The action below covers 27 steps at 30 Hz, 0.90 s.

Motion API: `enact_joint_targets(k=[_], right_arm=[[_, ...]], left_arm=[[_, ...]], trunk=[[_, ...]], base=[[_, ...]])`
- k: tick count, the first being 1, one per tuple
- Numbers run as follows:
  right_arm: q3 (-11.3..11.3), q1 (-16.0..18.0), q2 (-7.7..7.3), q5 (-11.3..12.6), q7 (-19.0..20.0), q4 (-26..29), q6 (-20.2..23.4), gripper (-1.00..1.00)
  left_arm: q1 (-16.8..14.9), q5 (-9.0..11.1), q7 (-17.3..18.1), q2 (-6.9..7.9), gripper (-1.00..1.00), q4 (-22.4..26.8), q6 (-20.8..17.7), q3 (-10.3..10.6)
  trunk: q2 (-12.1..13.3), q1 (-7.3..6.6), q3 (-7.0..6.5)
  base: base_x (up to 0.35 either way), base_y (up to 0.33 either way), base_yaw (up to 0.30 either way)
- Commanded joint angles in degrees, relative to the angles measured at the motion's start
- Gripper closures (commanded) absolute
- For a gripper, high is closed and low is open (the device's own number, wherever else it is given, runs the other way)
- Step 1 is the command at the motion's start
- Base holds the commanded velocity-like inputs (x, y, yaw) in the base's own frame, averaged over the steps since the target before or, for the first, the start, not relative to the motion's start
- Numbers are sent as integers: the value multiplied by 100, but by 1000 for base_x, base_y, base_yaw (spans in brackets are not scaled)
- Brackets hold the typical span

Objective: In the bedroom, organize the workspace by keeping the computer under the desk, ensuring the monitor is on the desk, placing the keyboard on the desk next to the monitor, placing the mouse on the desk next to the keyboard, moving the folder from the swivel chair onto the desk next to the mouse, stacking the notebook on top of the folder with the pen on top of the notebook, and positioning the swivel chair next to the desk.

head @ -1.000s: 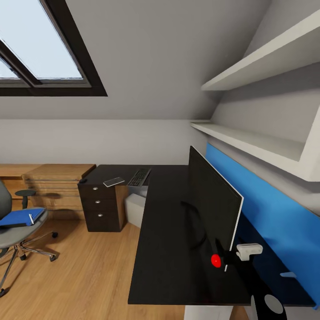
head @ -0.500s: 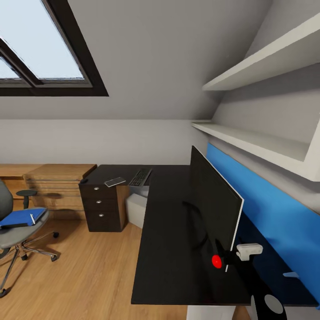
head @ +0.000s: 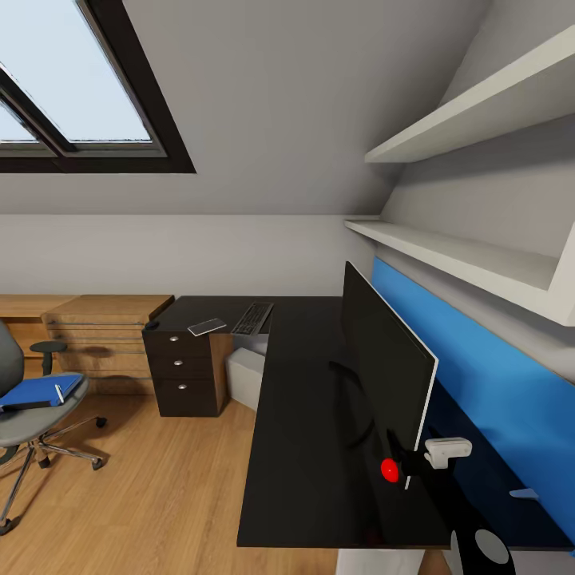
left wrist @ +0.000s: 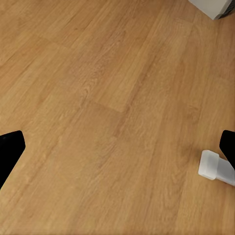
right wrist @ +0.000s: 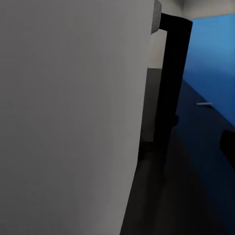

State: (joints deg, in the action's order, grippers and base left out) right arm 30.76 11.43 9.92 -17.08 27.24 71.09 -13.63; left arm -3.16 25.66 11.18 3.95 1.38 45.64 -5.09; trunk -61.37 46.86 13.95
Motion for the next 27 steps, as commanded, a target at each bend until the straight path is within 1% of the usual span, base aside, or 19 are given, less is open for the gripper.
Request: enact_joint_targets(k=[1,8,14,27], right_arm=[[26,9,8,-58,31,2,-36,-100],[26,9,8,-60,30,-7,-42,-100],[26,9,8,-58,35,-7,-42,-100],[26,9,8,-60,36,-7,-43,-100]], left_arm=[[-4,18,60,0,-100,-6,6,-45],[-4,20,60,7,-100,-6,6,-46],[-2,23,53,1,-100,-6,6,-53],[-4,19,54,1,-100,-6,6,-53]], trunk=[[-5,0,7],[-5,0,7],[-5,0,7],[-5,0,7]], base=[[0,0,0],[5,0,0],[104,0,0],[15,-2,0]])
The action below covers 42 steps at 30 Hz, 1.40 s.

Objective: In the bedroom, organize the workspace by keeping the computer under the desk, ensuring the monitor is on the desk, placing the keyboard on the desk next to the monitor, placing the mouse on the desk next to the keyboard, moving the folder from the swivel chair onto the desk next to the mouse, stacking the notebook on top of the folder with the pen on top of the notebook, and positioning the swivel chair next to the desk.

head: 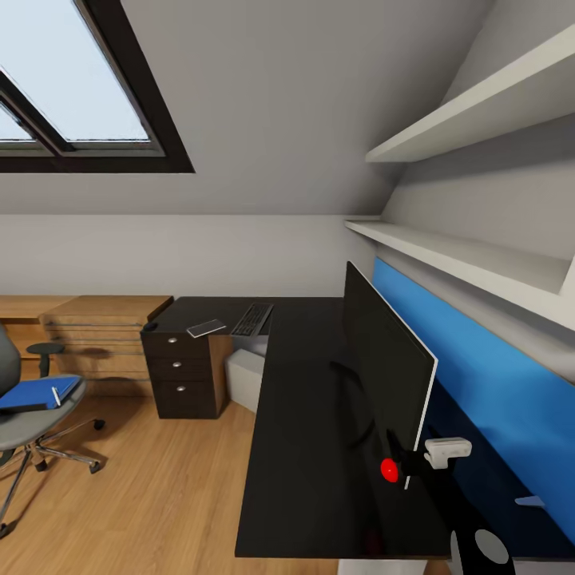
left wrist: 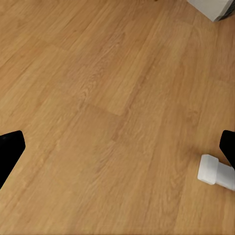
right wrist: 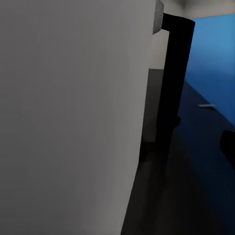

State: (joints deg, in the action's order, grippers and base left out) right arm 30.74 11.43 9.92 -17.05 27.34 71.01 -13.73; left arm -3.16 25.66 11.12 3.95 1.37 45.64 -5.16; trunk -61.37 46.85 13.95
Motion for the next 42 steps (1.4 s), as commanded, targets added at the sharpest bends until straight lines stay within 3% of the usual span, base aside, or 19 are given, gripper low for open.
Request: enact_joint_targets(k=[1,33,42], right_arm=[[28,8,8,-65,26,0,-34,-100],[28,8,8,-71,21,-8,-34,-100],[28,8,8,-71,19,-12,-34,-100]], left_arm=[[-5,20,60,1,-100,-6,7,-44],[-2,21,62,16,-100,-6,9,-46],[-1,23,58,12,-100,-6,7,-46]], trunk=[[-5,1,7],[-5,1,7],[-5,1,7]], base=[[107,-57,0],[10,-6,0],[-206,0,0]])
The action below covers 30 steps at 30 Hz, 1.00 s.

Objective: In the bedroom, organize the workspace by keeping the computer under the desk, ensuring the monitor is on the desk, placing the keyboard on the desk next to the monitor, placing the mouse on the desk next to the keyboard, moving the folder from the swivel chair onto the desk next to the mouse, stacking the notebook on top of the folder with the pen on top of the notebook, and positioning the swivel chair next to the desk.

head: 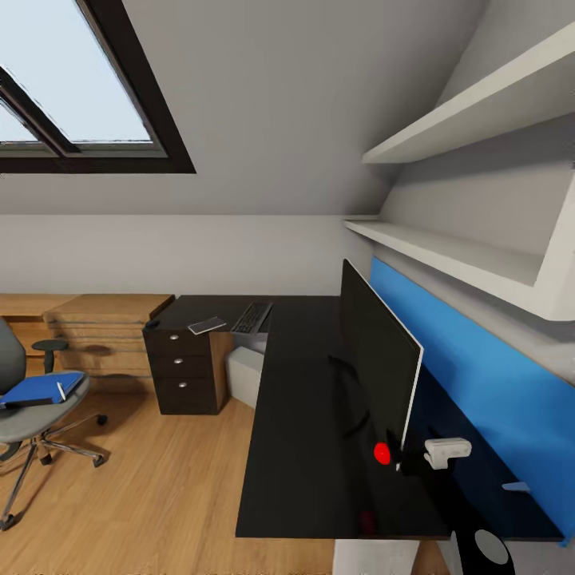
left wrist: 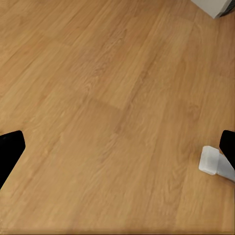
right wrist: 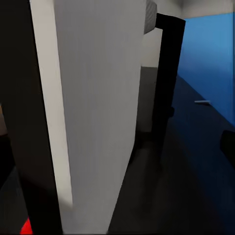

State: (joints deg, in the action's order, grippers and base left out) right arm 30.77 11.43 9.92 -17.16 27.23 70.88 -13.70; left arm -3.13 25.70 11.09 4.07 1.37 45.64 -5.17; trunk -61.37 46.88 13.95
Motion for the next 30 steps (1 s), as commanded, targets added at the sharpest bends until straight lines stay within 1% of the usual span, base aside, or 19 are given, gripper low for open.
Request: enact_joint_targets(k=[1,18,24,30], right_arm=[[26,8,8,-60,30,3,-37,-100],[26,8,8,-57,36,-59,-37,-100],[26,8,8,-59,36,-78,-37,-100],[24,8,8,-60,36,-84,-37,-100]], left_arm=[[-5,17,60,1,-100,-6,7,-46],[-4,18,60,-2,-100,-6,8,-46],[-5,21,60,-3,-100,-6,10,-46],[-5,20,60,-3,-100,-5,15,-46]], trunk=[[-5,-1,8],[-5,-1,8],[-5,-1,8],[-5,-1,8]], base=[[-89,0,0],[-33,1,0],[-202,94,0],[-266,191,0]])
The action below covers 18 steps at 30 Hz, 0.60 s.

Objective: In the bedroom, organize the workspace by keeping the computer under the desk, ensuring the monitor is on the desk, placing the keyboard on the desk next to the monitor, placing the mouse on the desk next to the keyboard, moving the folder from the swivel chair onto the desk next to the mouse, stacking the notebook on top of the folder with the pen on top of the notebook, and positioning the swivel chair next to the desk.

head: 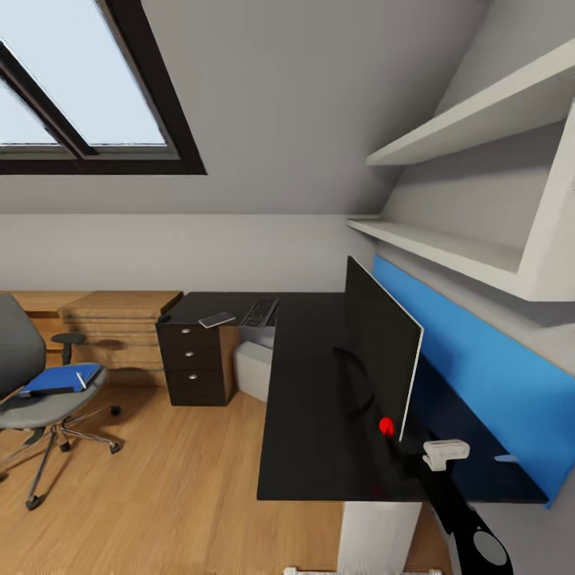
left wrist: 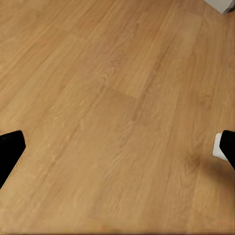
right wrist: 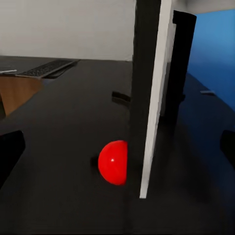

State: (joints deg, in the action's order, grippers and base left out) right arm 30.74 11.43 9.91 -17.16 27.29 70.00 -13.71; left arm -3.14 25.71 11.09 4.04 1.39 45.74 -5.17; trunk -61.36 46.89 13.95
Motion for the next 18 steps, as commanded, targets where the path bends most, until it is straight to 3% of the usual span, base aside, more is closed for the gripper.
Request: enact_joint_targets(k=[1,11,18], right_arm=[[27,8,9,-60,31,0,-35,-100],[20,8,9,-60,31,-112,-35,-100],[19,8,9,-60,31,-148,-35,-100]], left_arm=[[-4,19,60,0,-100,-6,4,-45],[-5,18,60,0,-100,-7,5,-45],[-3,15,60,-7,-100,-7,1,-45]], trunk=[[-6,-2,8],[-6,-2,8],[-6,-2,8]], base=[[-272,211,0],[-274,205,0],[-288,46,0]])
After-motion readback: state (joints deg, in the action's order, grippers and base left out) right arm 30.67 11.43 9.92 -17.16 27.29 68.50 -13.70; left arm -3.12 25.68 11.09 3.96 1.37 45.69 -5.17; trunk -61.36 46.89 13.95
